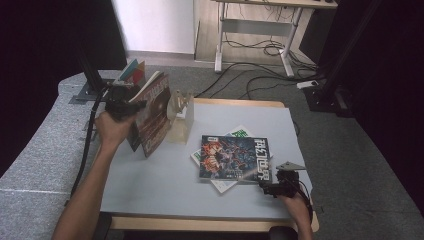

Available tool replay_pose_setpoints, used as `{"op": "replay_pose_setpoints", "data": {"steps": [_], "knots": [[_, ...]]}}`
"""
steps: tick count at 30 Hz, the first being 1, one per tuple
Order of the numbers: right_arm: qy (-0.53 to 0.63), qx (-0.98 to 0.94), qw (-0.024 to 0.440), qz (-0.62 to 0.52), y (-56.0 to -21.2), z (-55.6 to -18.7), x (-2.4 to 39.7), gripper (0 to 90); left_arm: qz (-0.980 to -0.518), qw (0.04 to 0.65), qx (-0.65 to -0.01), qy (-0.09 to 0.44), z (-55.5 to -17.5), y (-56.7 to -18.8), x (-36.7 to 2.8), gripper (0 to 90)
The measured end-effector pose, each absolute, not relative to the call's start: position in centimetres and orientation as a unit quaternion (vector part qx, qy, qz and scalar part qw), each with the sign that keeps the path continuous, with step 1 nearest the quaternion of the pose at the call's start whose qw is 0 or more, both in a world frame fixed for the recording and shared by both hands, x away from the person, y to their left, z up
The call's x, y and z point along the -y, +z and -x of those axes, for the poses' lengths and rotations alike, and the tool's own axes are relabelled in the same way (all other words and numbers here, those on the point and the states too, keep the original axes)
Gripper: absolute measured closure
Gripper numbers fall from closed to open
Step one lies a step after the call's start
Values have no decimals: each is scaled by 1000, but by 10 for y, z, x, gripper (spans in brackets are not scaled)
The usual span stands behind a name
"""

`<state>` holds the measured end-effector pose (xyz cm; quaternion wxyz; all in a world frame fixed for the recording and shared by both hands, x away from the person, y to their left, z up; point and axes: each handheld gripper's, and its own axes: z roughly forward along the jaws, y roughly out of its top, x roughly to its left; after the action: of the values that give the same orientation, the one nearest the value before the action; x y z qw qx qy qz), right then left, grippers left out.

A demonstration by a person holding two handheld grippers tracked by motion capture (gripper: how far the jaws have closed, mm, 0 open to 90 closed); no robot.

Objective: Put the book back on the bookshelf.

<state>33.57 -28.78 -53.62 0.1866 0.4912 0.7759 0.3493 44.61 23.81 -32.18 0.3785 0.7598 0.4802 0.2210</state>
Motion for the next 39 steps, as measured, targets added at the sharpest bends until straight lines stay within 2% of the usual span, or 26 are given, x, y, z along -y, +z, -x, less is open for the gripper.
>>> {"op": "replay_pose_setpoints", "data": {"steps": [11, 29, 39], "knots": [[350, -776, 186, -491, -536, -336, 288, 0, -719, 415, -494, 261, -450, -323, -240, 845], [351, -775, 185, -492, -536, -336, 288, 0, -708, 402, -500, 295, -466, -338, -225, 843], [350, -775, 185, -492, -536, -336, 288, 0, -700, 415, -503, 290, -468, -342, -231, 840]]}}
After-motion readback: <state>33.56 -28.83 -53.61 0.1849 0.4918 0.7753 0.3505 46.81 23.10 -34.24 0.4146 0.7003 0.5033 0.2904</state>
